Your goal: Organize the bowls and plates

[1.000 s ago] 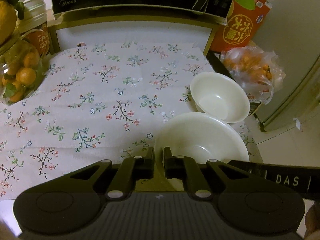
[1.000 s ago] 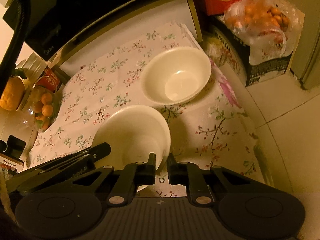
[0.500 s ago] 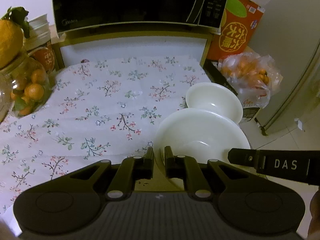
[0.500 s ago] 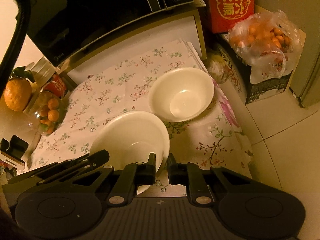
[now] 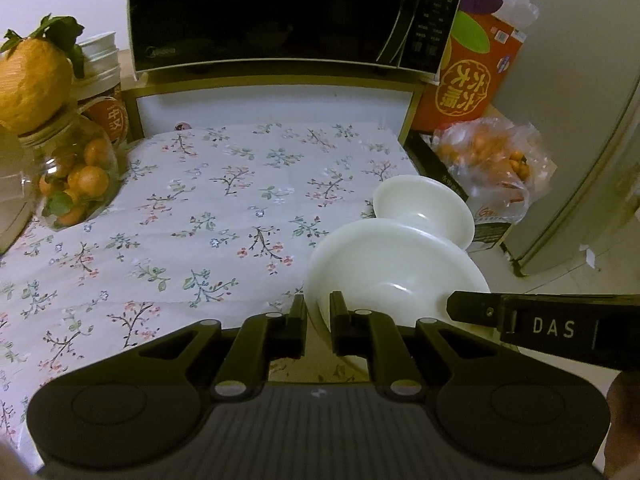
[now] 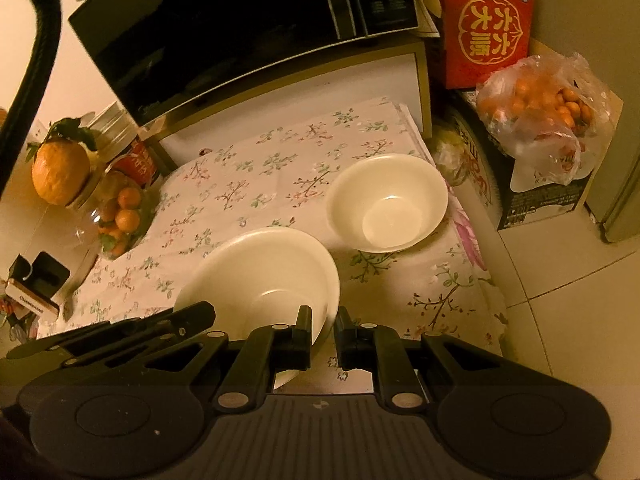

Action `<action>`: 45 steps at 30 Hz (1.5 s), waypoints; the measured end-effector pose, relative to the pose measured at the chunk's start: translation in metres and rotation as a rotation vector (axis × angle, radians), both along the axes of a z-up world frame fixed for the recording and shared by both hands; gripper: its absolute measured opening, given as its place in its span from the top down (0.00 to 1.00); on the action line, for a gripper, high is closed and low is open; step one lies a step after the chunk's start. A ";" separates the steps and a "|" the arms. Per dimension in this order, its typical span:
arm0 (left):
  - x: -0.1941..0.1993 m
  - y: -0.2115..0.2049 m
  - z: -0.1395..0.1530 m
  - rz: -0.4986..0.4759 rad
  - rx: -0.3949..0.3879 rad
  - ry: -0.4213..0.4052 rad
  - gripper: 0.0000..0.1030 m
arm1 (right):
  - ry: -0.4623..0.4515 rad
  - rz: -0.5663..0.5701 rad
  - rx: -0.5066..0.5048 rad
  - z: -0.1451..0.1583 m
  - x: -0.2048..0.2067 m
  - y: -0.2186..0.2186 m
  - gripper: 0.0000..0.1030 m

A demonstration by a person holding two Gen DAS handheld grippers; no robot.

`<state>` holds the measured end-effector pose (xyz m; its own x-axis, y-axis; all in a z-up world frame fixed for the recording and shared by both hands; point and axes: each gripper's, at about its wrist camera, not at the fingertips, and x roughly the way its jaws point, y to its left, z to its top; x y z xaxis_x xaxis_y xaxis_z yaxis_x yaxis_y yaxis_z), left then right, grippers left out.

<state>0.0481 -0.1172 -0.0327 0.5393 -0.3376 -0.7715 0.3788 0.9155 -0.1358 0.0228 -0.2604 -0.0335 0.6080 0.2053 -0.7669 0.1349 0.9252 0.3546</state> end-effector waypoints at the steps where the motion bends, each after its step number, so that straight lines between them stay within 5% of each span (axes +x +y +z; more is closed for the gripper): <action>1: -0.001 0.002 0.001 0.001 -0.004 0.002 0.90 | -0.001 0.005 -0.003 0.001 -0.001 0.002 0.90; 18: -0.019 0.036 -0.001 -0.014 -0.049 0.129 0.89 | -0.009 0.105 -0.042 0.017 -0.032 0.027 0.87; 29: -0.035 0.032 -0.011 -0.058 0.013 0.134 0.87 | 0.054 0.144 -0.113 0.007 -0.035 0.041 0.84; 45: -0.049 0.039 -0.001 -0.083 -0.031 0.153 0.87 | 0.037 0.149 -0.139 0.014 -0.058 0.043 0.82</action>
